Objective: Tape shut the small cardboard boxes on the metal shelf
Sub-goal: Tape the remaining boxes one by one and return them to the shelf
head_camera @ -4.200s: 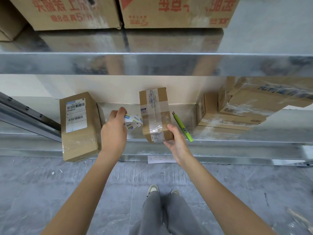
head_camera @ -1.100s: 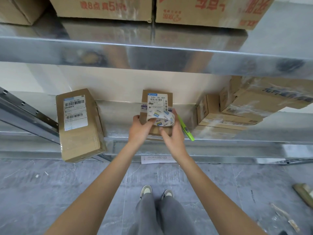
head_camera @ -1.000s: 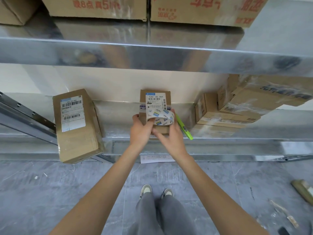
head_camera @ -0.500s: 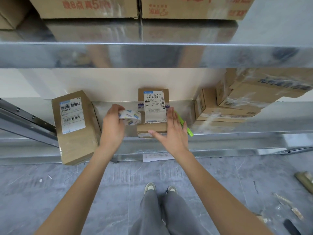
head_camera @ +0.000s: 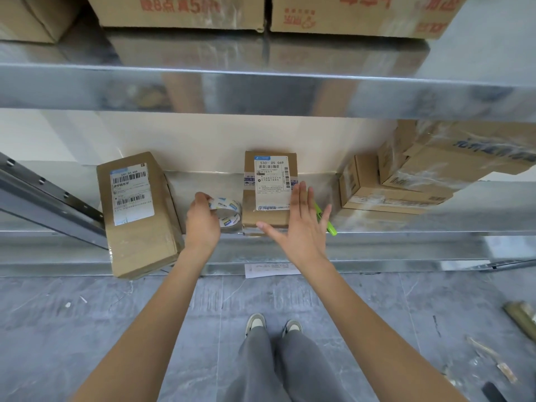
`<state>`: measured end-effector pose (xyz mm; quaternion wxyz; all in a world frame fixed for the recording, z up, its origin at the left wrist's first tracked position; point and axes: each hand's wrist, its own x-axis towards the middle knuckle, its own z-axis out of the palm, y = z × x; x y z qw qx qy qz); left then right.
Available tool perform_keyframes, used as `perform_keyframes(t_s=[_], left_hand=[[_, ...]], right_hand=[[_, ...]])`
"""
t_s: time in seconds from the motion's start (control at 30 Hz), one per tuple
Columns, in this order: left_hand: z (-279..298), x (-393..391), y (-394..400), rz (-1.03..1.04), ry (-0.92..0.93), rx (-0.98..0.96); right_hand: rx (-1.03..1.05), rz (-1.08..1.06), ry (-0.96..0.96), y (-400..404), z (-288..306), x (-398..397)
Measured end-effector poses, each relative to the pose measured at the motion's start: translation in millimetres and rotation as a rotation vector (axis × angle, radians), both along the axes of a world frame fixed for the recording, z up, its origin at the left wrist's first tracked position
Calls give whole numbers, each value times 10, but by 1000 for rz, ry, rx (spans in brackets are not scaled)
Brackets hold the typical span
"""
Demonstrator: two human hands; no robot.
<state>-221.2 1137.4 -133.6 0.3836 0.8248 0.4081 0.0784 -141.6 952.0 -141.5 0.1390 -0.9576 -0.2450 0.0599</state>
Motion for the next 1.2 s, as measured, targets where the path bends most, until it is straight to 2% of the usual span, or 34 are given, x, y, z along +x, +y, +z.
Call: perform_keyframes(t_s=[0.13, 0.37, 0.47, 0.53, 0.63, 0.7, 0.8, 0.87, 0.93, 1.0, 1.03, 1.1, 1.2], left_hand=[[14, 22, -68, -35, 19, 12], [-41, 31, -2, -70, 4, -26], [-103, 69, 13, 12, -26, -119], [-118, 59, -48, 190, -111, -280], [-119, -52, -280, 441, -280, -786], [-67, -117, -485, 379, -293, -1006], [78, -80, -658, 274, -365, -1071], [195, 11, -673, 253, -433, -943], [310, 98, -655, 148, -378, -588], [398, 137, -652, 12, -214, -154], [423, 151, -666, -50, -162, 3], [437, 198, -725, -143, -140, 152], [476, 262, -801, -191, -117, 204]], right_hand=[[-102, 79, -68, 250, 44, -144], [-77, 215, -77, 544, -2, -313], [-78, 57, -15, 416, 7, -206], [-21, -111, 97, 358, 43, -140], [95, -193, 126, 325, 126, -133], [259, -213, 141, 305, 156, -164], [636, -290, 358, 256, 166, -227], [924, -341, 539, 205, 151, -252], [1075, -337, 633, 162, 109, -242], [1047, -287, 595, 131, 73, -225], [1008, -252, 544, 124, 59, -212], [939, -194, 449, 118, 37, -165], [801, -181, 344, 61, 37, -55]])
